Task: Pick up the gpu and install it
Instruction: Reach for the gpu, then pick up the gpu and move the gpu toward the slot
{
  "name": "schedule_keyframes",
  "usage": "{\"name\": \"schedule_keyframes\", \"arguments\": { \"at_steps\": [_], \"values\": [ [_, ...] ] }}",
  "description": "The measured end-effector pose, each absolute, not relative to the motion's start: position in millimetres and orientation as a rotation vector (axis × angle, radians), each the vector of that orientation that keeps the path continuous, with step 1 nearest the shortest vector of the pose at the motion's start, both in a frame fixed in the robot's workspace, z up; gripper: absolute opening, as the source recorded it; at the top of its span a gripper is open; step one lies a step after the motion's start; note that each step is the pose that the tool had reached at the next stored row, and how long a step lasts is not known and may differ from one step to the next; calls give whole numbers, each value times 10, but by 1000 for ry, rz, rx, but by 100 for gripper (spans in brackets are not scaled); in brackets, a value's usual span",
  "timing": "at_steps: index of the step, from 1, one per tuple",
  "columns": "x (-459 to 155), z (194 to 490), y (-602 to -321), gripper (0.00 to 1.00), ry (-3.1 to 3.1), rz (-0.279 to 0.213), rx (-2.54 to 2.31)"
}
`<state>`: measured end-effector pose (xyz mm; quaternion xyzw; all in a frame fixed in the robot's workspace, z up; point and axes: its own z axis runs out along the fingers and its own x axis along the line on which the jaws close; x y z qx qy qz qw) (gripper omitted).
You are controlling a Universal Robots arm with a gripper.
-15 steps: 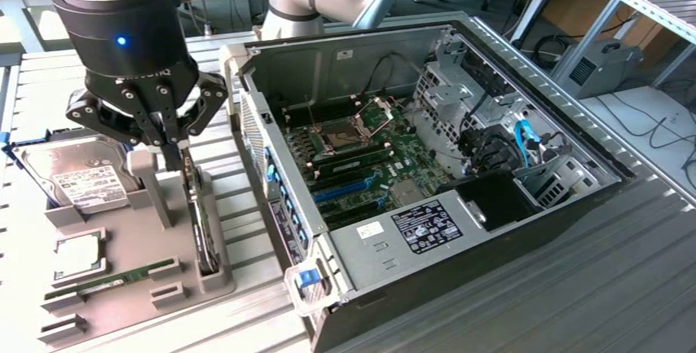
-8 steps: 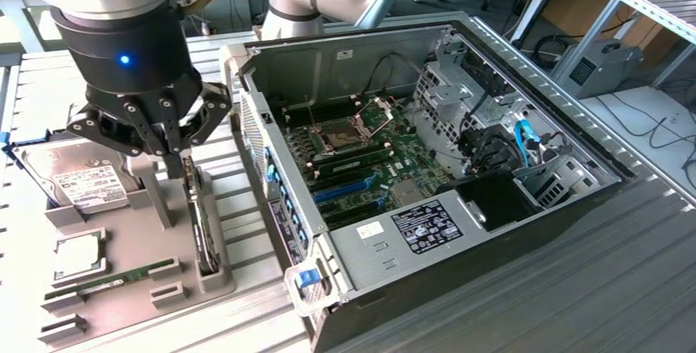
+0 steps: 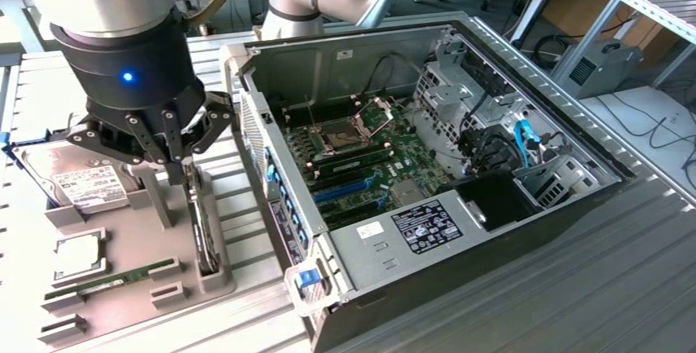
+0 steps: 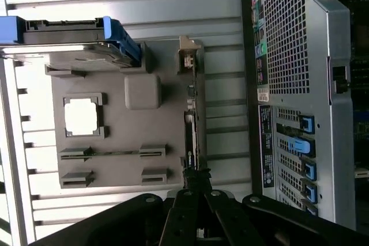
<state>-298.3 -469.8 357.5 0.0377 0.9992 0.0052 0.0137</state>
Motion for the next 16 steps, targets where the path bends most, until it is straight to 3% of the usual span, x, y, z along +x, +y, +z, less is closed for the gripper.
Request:
{"name": "schedule_keyframes", "arguments": {
  "at_steps": [8,16],
  "values": [
    [-2983,3567,-4928,11,3113,52,118],
    [-2983,3565,-4938,11,3112,52,118]
  ]
}}
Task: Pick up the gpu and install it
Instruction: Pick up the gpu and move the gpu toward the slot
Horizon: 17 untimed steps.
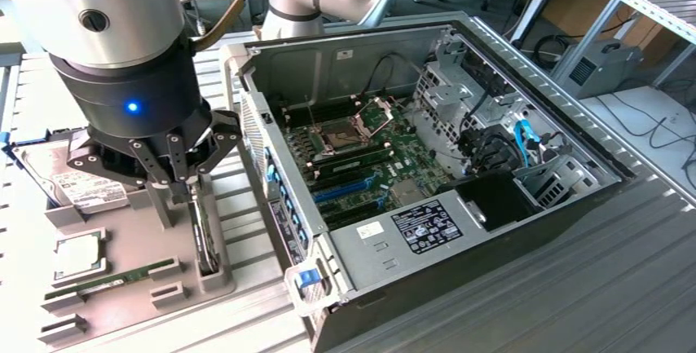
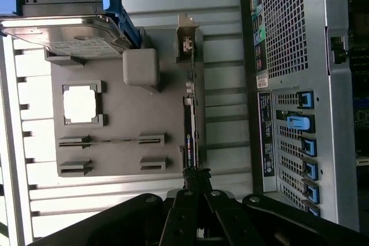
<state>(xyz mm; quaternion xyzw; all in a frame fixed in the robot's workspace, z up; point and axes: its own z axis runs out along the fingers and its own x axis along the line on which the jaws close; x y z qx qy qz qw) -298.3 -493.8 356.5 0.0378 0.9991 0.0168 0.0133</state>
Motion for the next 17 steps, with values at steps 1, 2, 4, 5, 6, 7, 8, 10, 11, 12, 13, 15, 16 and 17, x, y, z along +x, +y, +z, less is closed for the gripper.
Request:
{"name": "schedule_keyframes", "arguments": {
  "at_steps": [1,2,4,5,6,7,8,10,11,12,13,15,16,17],
  "values": [
    [-2983,3566,-4938,11,3112,52,118],
    [-2983,3565,-4938,11,3112,52,118],
    [-2983,3566,-4938,11,3112,52,118],
    [-2983,3565,-4938,11,3112,52,118],
    [-2983,3566,-4938,11,3112,52,118],
    [-2983,3565,-4938,11,3112,52,118],
    [-2983,3565,-4938,17,3112,52,118],
    [-2983,3565,-4938,24,3112,52,118],
    [-2983,3566,-4938,30,3112,52,118],
    [-2983,3565,-4938,36,3112,52,118],
    [-2982,3566,-4938,42,3112,52,118],
    [-2982,3565,-4938,48,3112,52,118],
    [-2983,3565,-4938,48,3112,52,118],
    [-2983,3565,-4938,48,3112,52,118]
  ]
}}
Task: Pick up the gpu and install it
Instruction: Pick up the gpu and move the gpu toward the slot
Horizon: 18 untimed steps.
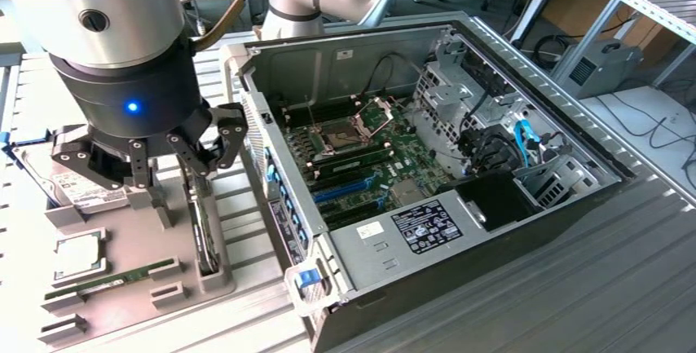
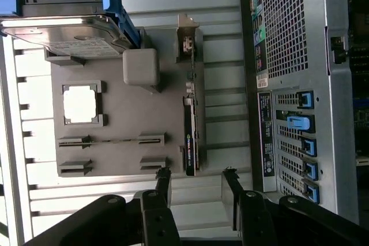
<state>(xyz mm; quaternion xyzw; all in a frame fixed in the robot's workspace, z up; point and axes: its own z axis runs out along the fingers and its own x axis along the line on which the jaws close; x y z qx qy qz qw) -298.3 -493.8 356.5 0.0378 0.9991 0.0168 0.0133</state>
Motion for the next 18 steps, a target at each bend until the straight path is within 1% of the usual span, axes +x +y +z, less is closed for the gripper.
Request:
{"name": "schedule_keyframes", "arguments": {
  "at_steps": [18],
  "values": [
    [-2980,3496,-4938,48,3112,52,118]
  ]
}}
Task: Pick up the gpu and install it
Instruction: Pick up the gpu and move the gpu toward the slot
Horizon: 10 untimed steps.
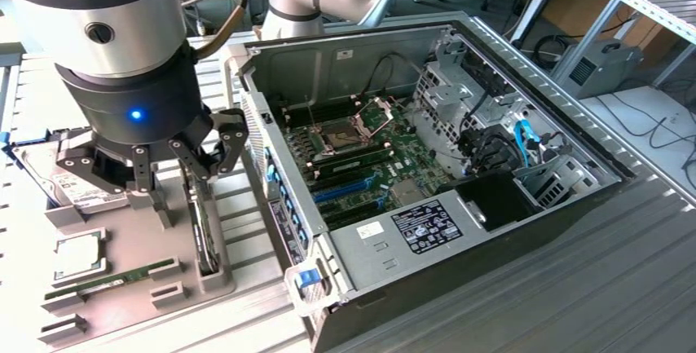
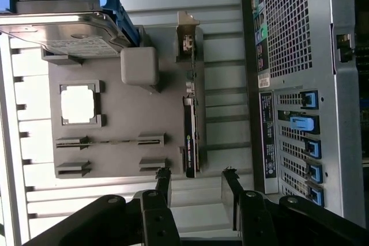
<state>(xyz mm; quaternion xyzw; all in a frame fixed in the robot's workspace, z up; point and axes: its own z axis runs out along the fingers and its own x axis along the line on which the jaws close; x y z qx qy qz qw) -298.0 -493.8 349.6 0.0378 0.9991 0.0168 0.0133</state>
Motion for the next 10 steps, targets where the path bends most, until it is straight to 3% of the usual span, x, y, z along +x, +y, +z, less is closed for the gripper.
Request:
{"name": "schedule_keyframes", "arguments": {
  "at_steps": [10],
  "values": [
    [-2981,3457,-4938,48,3112,52,118]
  ]
}}
